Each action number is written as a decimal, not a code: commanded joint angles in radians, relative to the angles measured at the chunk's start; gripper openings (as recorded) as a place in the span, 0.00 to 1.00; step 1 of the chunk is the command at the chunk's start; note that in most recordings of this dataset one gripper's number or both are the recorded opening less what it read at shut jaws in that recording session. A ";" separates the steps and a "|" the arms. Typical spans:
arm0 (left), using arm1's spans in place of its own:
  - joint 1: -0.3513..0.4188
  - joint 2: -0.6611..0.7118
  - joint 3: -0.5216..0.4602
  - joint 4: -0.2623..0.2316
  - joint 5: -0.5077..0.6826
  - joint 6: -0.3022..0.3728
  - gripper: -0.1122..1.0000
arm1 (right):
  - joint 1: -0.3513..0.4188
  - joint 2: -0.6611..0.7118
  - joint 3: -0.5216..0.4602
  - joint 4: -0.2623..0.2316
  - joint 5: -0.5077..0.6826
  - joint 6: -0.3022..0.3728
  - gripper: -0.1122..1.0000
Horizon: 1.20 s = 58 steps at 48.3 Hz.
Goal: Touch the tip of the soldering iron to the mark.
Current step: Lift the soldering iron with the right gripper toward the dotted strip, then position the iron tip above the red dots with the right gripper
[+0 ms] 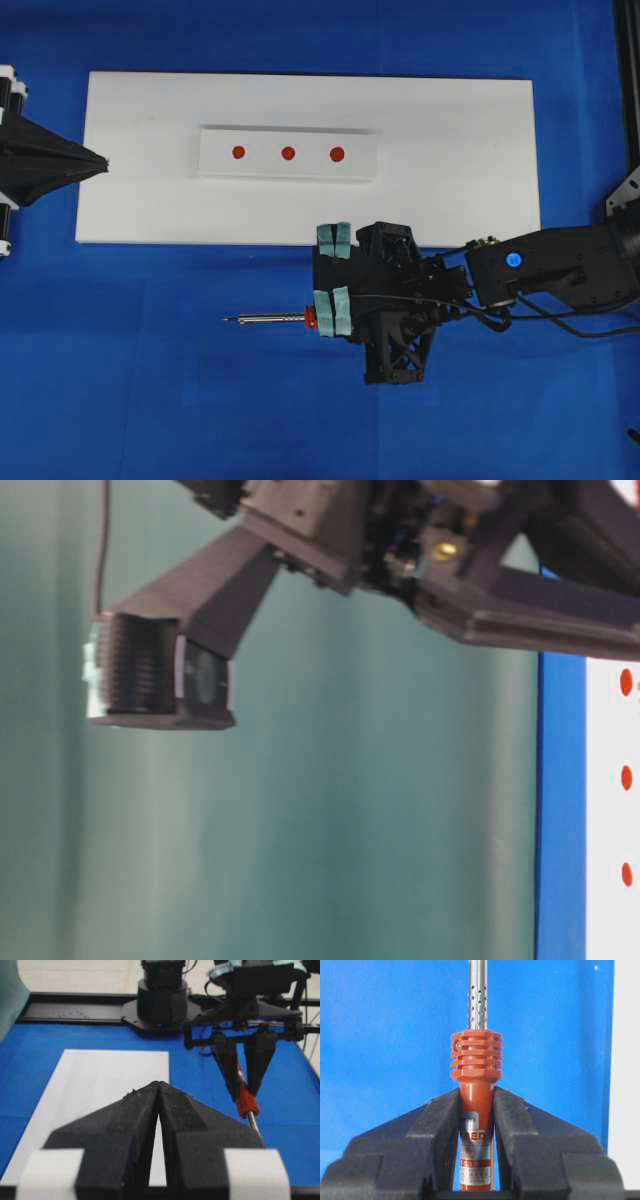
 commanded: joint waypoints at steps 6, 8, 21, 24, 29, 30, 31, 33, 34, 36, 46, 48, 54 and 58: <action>0.000 0.003 -0.012 0.000 -0.005 -0.002 0.12 | 0.002 -0.032 -0.025 -0.009 0.006 0.000 0.16; 0.000 0.005 -0.012 0.002 -0.005 -0.002 0.12 | 0.002 -0.032 -0.025 -0.009 0.006 0.000 0.16; 0.000 0.005 -0.012 0.000 -0.005 0.000 0.12 | -0.012 -0.048 -0.035 -0.054 0.032 -0.002 0.16; 0.000 0.005 -0.012 0.000 -0.005 -0.002 0.12 | -0.023 -0.064 -0.038 -0.074 0.055 -0.003 0.16; 0.000 0.005 -0.011 0.002 -0.005 -0.002 0.12 | -0.051 -0.092 -0.034 -0.112 0.094 -0.005 0.16; 0.000 0.003 -0.011 0.000 -0.005 -0.002 0.12 | -0.057 -0.097 -0.032 -0.120 0.101 -0.005 0.16; 0.000 0.005 -0.012 0.000 -0.005 -0.002 0.12 | -0.064 -0.103 -0.031 -0.127 0.107 -0.005 0.16; 0.000 0.005 -0.012 0.002 -0.005 -0.002 0.12 | -0.080 -0.110 -0.028 -0.143 0.121 -0.008 0.16; 0.000 0.005 -0.012 0.000 -0.006 -0.002 0.12 | -0.089 -0.114 -0.028 -0.149 0.127 -0.011 0.16; 0.000 0.005 -0.012 0.000 -0.005 -0.002 0.12 | -0.109 -0.123 -0.025 -0.169 0.140 -0.017 0.16; 0.000 0.005 -0.012 0.002 -0.005 -0.002 0.12 | -0.199 -0.135 -0.018 -0.222 0.160 -0.074 0.16; 0.000 0.003 -0.012 0.002 -0.005 0.000 0.12 | -0.224 -0.135 -0.020 -0.222 0.156 -0.101 0.16; 0.000 0.005 -0.011 0.000 -0.005 -0.002 0.12 | -0.278 -0.135 -0.025 -0.222 0.153 -0.178 0.16; 0.000 0.005 -0.011 0.002 -0.005 -0.002 0.12 | -0.311 -0.135 -0.028 -0.221 0.149 -0.219 0.16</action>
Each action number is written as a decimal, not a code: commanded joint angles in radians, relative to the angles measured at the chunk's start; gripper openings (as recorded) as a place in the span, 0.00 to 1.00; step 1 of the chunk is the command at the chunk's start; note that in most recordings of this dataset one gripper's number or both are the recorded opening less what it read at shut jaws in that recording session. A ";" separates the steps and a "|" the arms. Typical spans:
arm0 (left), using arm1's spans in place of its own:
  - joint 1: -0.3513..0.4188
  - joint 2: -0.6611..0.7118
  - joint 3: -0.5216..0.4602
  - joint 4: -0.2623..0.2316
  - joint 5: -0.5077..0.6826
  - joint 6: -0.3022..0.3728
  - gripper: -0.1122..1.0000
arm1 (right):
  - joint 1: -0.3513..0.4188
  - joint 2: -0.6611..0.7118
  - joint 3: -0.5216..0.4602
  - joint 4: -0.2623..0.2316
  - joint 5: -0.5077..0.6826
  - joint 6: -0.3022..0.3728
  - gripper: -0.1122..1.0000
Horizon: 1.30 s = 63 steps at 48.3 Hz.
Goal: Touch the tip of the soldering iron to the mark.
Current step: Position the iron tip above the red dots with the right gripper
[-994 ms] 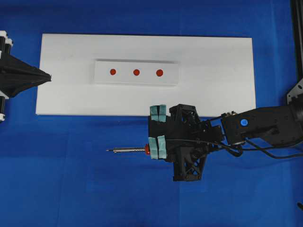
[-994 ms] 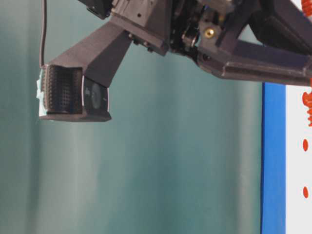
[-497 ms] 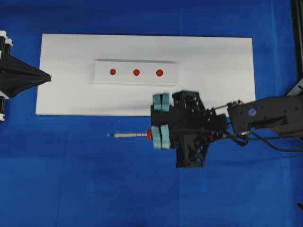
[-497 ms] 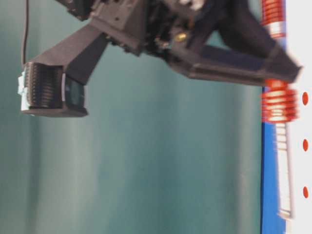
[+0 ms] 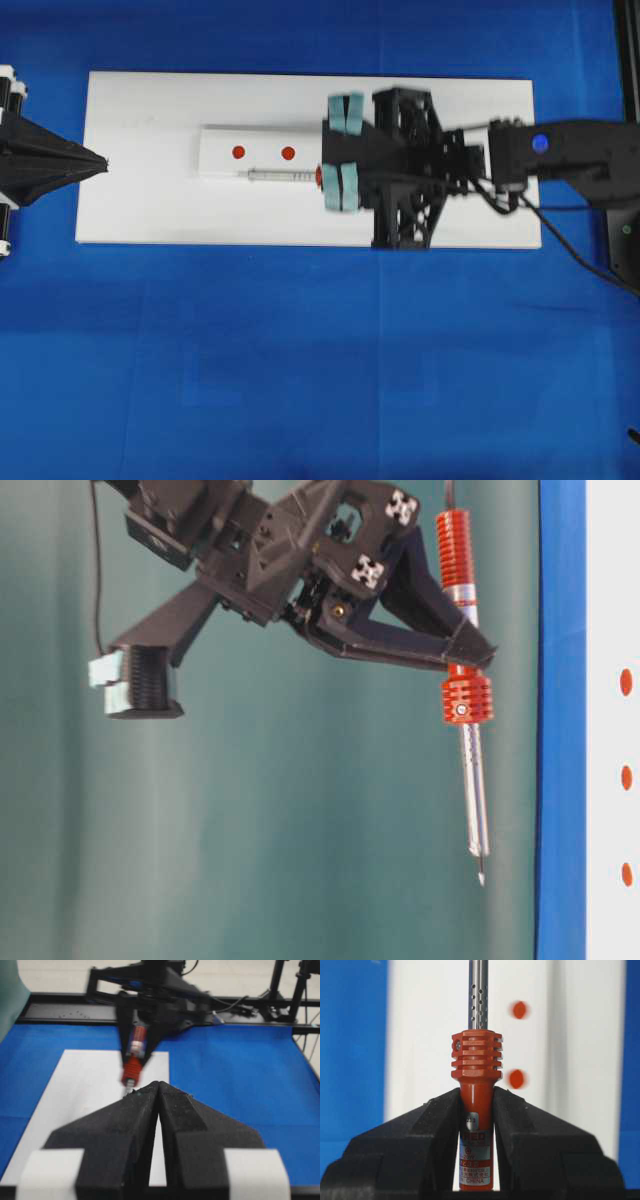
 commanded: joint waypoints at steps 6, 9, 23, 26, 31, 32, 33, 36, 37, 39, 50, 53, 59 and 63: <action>0.000 0.005 -0.012 0.002 -0.003 0.000 0.12 | -0.072 -0.028 -0.023 0.000 -0.018 -0.071 0.16; 0.000 0.005 -0.011 0.000 -0.003 0.000 0.12 | -0.089 -0.028 -0.026 0.000 -0.018 -0.087 0.16; 0.000 0.008 -0.011 0.000 -0.003 0.000 0.12 | -0.141 -0.017 -0.044 0.012 -0.025 -0.163 0.16; 0.000 0.009 -0.011 0.002 -0.003 0.000 0.12 | -0.150 -0.014 -0.046 0.020 -0.026 -0.175 0.16; 0.000 0.009 -0.011 0.000 -0.003 0.000 0.12 | -0.155 -0.014 -0.048 0.034 -0.031 -0.189 0.16; 0.000 0.009 -0.011 0.002 -0.003 0.000 0.12 | -0.155 -0.012 -0.048 0.035 -0.032 -0.192 0.16; 0.000 0.009 -0.011 0.002 -0.003 0.000 0.12 | -0.155 -0.014 -0.048 0.037 -0.032 -0.193 0.16; 0.000 0.009 -0.011 0.002 -0.003 0.000 0.12 | -0.155 -0.014 -0.048 0.049 -0.031 -0.198 0.16; 0.000 0.008 -0.011 0.002 -0.003 0.000 0.12 | -0.155 -0.012 -0.048 0.051 -0.029 -0.199 0.16; 0.000 0.008 -0.011 0.002 -0.003 0.000 0.12 | -0.155 -0.012 -0.049 0.054 -0.029 -0.201 0.16; 0.000 0.009 -0.011 0.002 -0.003 0.002 0.12 | -0.153 -0.012 -0.052 0.064 0.058 -0.204 0.16; 0.000 0.009 -0.011 0.000 -0.003 0.002 0.12 | -0.152 -0.009 -0.055 0.066 0.107 -0.204 0.16; 0.000 0.009 -0.011 0.002 -0.005 0.002 0.12 | -0.146 -0.006 -0.066 0.069 0.202 -0.204 0.16; 0.000 0.009 -0.011 0.000 -0.003 0.002 0.12 | -0.141 -0.008 -0.072 0.071 0.242 -0.204 0.16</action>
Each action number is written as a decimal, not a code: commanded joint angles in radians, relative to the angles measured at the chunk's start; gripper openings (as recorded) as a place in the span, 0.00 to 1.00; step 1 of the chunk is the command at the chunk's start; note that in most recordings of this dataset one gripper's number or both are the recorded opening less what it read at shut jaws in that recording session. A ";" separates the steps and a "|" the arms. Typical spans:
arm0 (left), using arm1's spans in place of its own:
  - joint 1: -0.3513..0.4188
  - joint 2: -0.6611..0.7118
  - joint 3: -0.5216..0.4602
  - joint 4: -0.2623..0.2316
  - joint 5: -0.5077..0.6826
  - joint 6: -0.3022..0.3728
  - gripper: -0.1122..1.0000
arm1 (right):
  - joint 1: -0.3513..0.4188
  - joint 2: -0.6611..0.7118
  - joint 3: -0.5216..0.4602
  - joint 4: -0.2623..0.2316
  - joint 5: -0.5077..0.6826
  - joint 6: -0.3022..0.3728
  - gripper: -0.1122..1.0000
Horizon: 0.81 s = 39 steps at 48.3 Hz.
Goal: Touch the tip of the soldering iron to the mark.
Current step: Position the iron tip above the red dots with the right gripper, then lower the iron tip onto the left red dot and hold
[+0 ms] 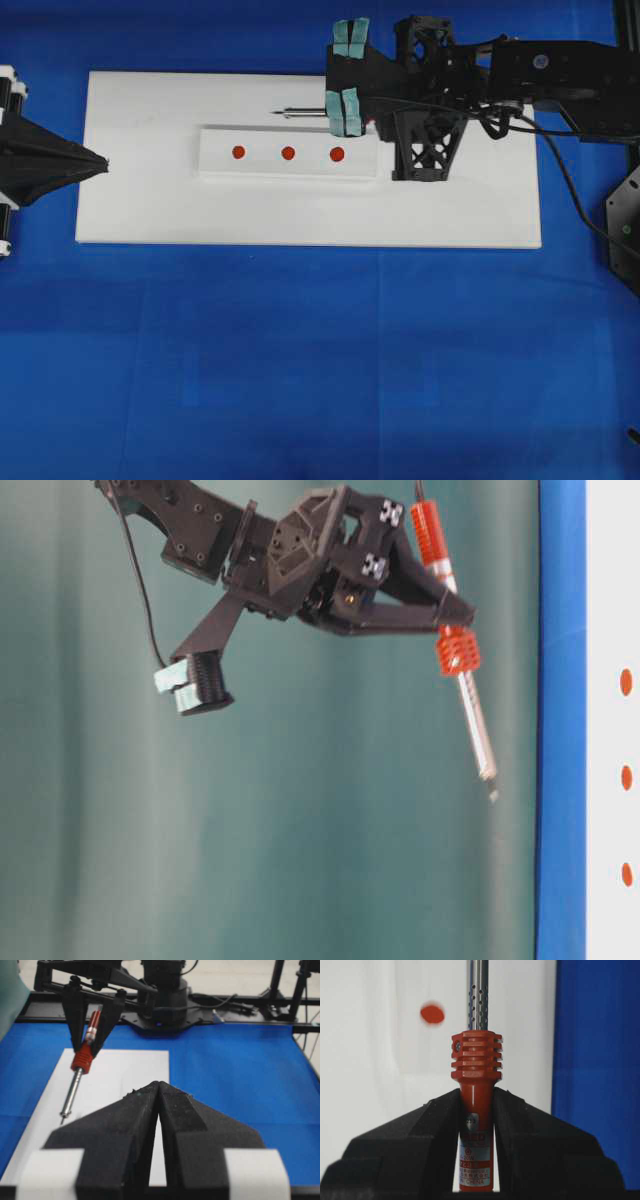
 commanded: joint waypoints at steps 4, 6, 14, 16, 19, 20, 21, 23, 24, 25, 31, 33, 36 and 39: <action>-0.002 0.009 -0.011 0.000 -0.005 0.002 0.12 | 0.011 -0.012 -0.031 0.003 0.058 0.000 0.16; 0.000 0.008 -0.011 0.002 -0.005 0.002 0.12 | 0.012 -0.012 -0.032 0.002 0.061 0.000 0.16; 0.000 0.009 -0.011 0.002 -0.005 0.002 0.12 | 0.012 -0.011 -0.032 0.003 0.037 0.000 0.16; 0.000 0.009 -0.011 0.000 -0.005 0.002 0.12 | 0.012 -0.012 -0.032 0.003 0.021 0.000 0.16; 0.000 0.009 -0.011 0.002 -0.005 0.002 0.12 | 0.012 -0.012 -0.031 0.002 0.014 0.000 0.16; 0.000 0.009 -0.009 0.000 -0.005 0.002 0.12 | 0.012 -0.011 -0.031 0.003 0.012 0.000 0.16; 0.000 0.009 -0.009 0.000 -0.005 0.002 0.12 | 0.012 -0.011 -0.032 0.003 0.012 0.000 0.16; 0.000 0.009 -0.011 0.002 -0.005 0.002 0.12 | 0.014 -0.011 -0.031 0.003 0.011 0.000 0.16; 0.000 0.009 -0.011 0.002 -0.005 0.002 0.12 | 0.014 -0.012 -0.031 0.002 0.011 0.000 0.16; 0.000 0.009 -0.011 0.002 -0.005 0.002 0.12 | 0.012 -0.011 -0.031 0.002 0.011 0.000 0.16; 0.000 0.009 -0.011 0.000 -0.005 0.002 0.12 | 0.012 -0.011 -0.031 0.003 0.011 0.000 0.16; -0.002 0.009 -0.011 0.002 -0.005 0.002 0.12 | 0.012 -0.011 -0.031 0.005 0.011 0.000 0.16; 0.000 0.009 -0.011 0.002 -0.005 0.002 0.12 | 0.014 -0.012 -0.031 0.005 0.011 0.000 0.16; -0.002 0.009 -0.011 0.000 -0.005 0.002 0.12 | 0.014 -0.011 -0.031 0.005 0.011 0.000 0.16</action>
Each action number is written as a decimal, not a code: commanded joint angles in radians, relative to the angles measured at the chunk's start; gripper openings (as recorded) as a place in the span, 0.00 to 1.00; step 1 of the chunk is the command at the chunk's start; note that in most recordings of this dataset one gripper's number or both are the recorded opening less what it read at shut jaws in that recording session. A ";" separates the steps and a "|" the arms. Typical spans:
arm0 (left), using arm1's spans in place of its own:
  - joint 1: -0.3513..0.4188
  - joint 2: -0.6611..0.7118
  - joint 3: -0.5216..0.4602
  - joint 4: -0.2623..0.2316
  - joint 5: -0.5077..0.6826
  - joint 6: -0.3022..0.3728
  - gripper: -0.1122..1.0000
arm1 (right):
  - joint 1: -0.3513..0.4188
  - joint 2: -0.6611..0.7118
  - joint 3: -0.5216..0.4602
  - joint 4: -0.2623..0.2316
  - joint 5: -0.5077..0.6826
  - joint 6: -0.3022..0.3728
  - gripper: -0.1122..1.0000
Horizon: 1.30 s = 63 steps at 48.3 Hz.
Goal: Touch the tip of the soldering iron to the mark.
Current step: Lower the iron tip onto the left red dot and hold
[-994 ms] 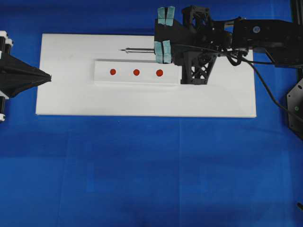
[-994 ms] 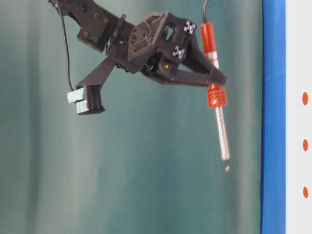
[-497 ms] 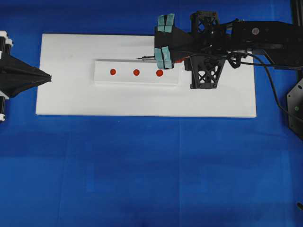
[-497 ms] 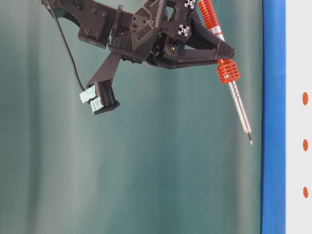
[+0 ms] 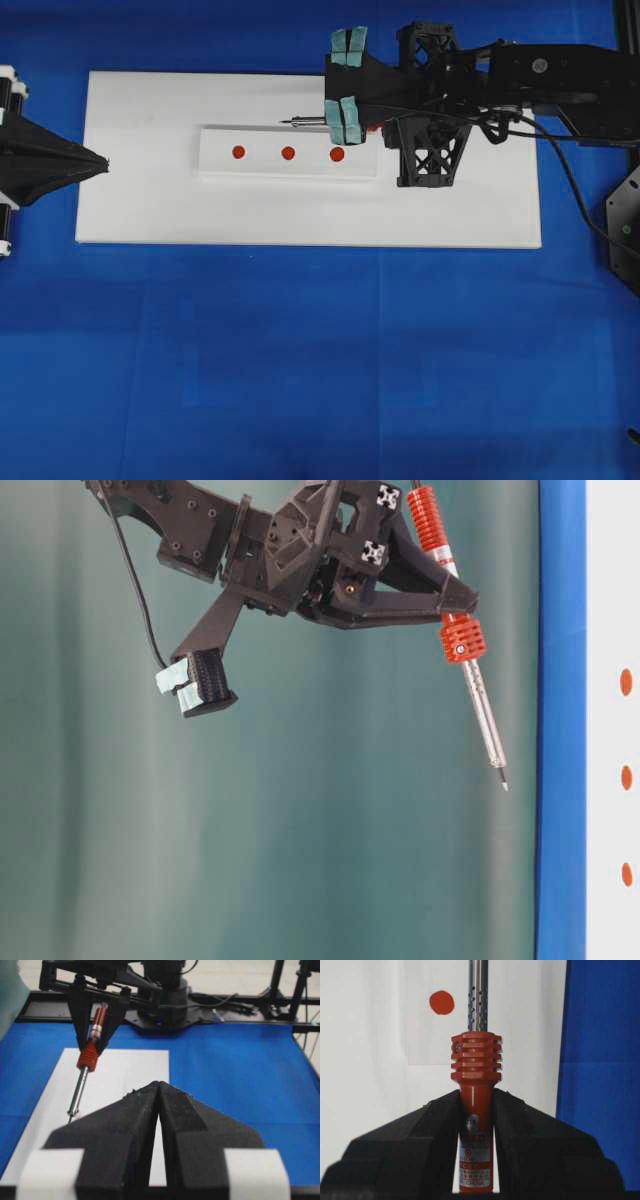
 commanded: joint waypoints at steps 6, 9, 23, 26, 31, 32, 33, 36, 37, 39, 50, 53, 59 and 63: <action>0.002 0.008 -0.011 0.002 -0.005 0.002 0.12 | 0.003 -0.011 -0.023 0.002 -0.009 0.002 0.16; 0.002 0.008 -0.011 0.000 -0.005 0.002 0.12 | 0.003 -0.006 -0.025 0.003 -0.017 0.002 0.16; 0.002 0.008 -0.009 0.000 -0.005 0.002 0.12 | 0.011 0.055 -0.054 0.018 -0.055 0.002 0.16; 0.002 0.008 -0.009 0.002 -0.005 0.002 0.12 | 0.011 0.077 -0.063 0.018 -0.069 0.002 0.16; 0.002 0.008 -0.011 0.002 -0.005 0.002 0.12 | 0.012 0.110 -0.078 0.020 -0.089 0.002 0.16; 0.002 0.008 -0.011 0.002 -0.005 0.002 0.12 | 0.012 0.118 -0.081 0.020 -0.091 0.002 0.16; 0.002 0.008 -0.011 0.000 -0.005 0.002 0.12 | 0.012 0.126 -0.083 0.020 -0.092 0.002 0.16; 0.002 0.008 -0.011 0.000 -0.005 0.002 0.12 | 0.015 0.146 -0.094 0.020 -0.101 0.002 0.16; 0.002 0.008 -0.009 0.002 -0.005 0.002 0.12 | 0.015 0.152 -0.095 0.020 -0.104 0.002 0.16; 0.002 0.008 -0.011 0.000 -0.005 0.002 0.12 | 0.017 0.166 -0.101 0.020 -0.109 0.002 0.16; 0.002 0.008 -0.009 0.002 -0.005 0.002 0.12 | 0.020 0.221 -0.123 0.020 -0.143 0.002 0.16; 0.002 0.009 -0.011 0.002 -0.005 0.002 0.12 | 0.020 0.232 -0.123 0.020 -0.150 0.002 0.16; 0.002 0.009 -0.011 0.002 -0.005 0.003 0.12 | 0.023 0.244 -0.123 0.020 -0.152 0.002 0.16; 0.002 0.009 -0.009 0.002 -0.005 0.003 0.12 | 0.025 0.247 -0.120 0.020 -0.152 0.002 0.16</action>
